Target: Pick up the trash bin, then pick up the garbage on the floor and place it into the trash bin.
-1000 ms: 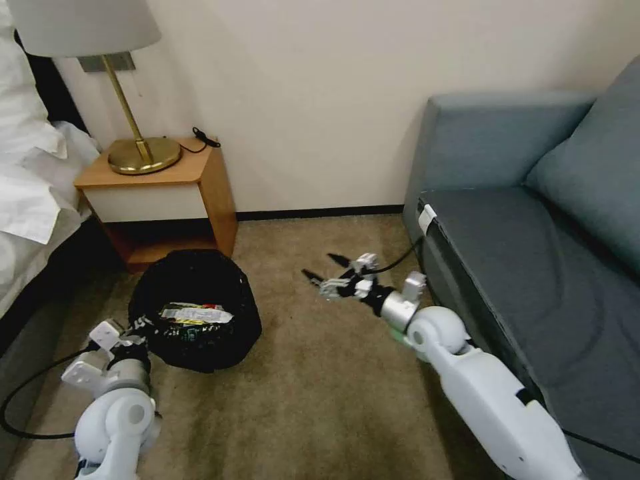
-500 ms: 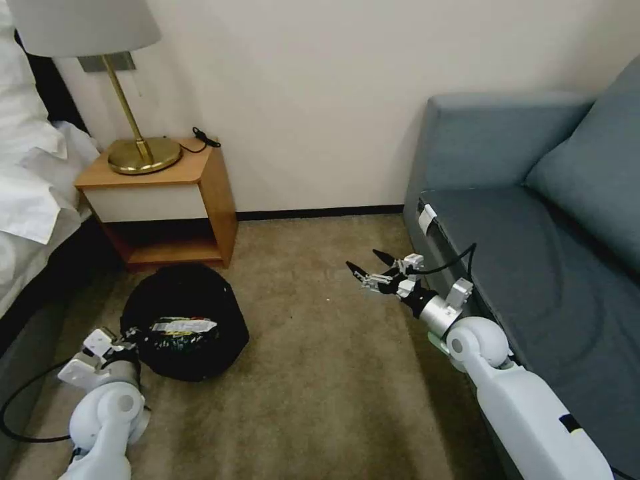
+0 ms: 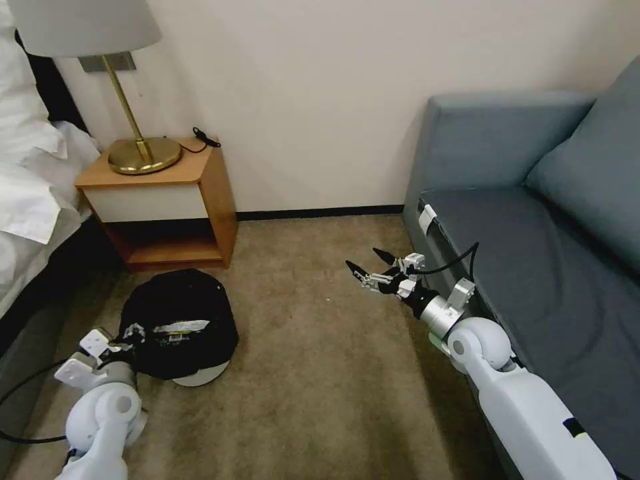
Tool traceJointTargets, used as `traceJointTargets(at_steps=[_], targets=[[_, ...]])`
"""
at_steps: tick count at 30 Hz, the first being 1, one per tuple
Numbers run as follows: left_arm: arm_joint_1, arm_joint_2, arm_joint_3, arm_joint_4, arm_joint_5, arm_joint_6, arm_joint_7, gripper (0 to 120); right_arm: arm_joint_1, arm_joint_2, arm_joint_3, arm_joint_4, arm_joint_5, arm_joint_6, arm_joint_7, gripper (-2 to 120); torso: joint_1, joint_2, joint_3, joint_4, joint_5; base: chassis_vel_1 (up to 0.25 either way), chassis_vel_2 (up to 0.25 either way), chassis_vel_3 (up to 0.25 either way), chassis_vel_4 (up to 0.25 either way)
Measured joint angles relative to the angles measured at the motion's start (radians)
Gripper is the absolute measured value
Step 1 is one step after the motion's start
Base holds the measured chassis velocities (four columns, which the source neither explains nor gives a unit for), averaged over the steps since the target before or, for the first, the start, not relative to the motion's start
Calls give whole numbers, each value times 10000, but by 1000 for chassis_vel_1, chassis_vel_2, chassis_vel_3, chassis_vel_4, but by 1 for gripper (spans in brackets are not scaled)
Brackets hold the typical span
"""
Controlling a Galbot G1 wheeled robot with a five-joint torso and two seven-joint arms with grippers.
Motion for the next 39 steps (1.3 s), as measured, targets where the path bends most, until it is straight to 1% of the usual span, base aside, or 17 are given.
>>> traceJointTargets(at_steps=[1,2,3,6,7,8,9,11,13,15,19,21,23,25,32,34,39], targets=[[162,1,-23,-271,234,-6,16,61,0,-4,-33,67,16,3,66,100,0,0,0,0,0,0,0,0,0],[162,1,-23,-271,234,-6,16,61,0,-4,-33,67,16,3,66,100,0,0,0,0,0,0,0,0,0],[315,12,-48,-510,552,-43,106,67,1,3,-67,121,23,29,178,100,0,0,0,0,-2,0,0,0,0],[725,121,-64,-1086,1515,-295,442,79,4,79,-104,282,95,100,636,100,0,0,0,1,0,0,0,0,0],[725,121,-64,-1086,1515,-295,442,79,4,79,-104,282,95,100,636,100,0,0,0,1,0,0,0,0,0],[871,190,-63,-1348,1965,-401,596,82,-18,119,-99,365,167,114,878,100,0,0,0,3,-2,0,0,0,0],[983,270,-34,-1634,2300,-458,725,89,-65,154,-88,444,229,130,1101,100,0,1,0,2,-1,0,0,0,0],[1130,394,119,-2061,2780,-518,921,95,-168,204,-29,561,271,218,1493,100,0,0,0,1,1,0,0,0,0],[1174,441,209,-2250,3004,-543,996,98,-221,226,12,609,278,271,1649,100,0,1,0,1,-1,0,0,0,0],[1190,523,457,-2752,3538,-599,1153,100,-408,302,123,755,284,422,2077,100,0,1,0,-1,1,0,0,0,0],[1154,511,678,-3221,3857,-664,1419,100,-670,475,221,980,249,603,2654,100,0,1,0,-2,1,0,0,0,0],[1250,437,778,-3250,4157,-1011,1759,100,-846,680,249,1034,98,764,2927,100,0,0,0,-2,-2,0,0,0,0],[1282,427,788,-3250,4190,-1078,1824,100,-878,732,254,1034,53,808,2980,100,-1,0,0,-1,-2,0,0,0,0],[1544,396,807,-3277,4257,-1354,2132,100,-1061,1060,256,985,-187,1050,3292,100,0,0,0,0,-2,0,0,0,0],[1668,393,805,-3318,4259,-1523,2371,100,-1193,1466,231,843,-474,1270,3612,100,0,1,1,-1,-1,0,0,0,0],[1740,419,803,-3354,4245,-1593,2613,100,-1343,1828,194,771,-704,1430,3762,100,0,1,1,0,-1,0,0,0,0],[1746,424,801,-3354,4229,-1594,2627,100,-1362,1857,191,767,-726,1437,3772,100,0,0,1,0,-1,0,0,0,0]])
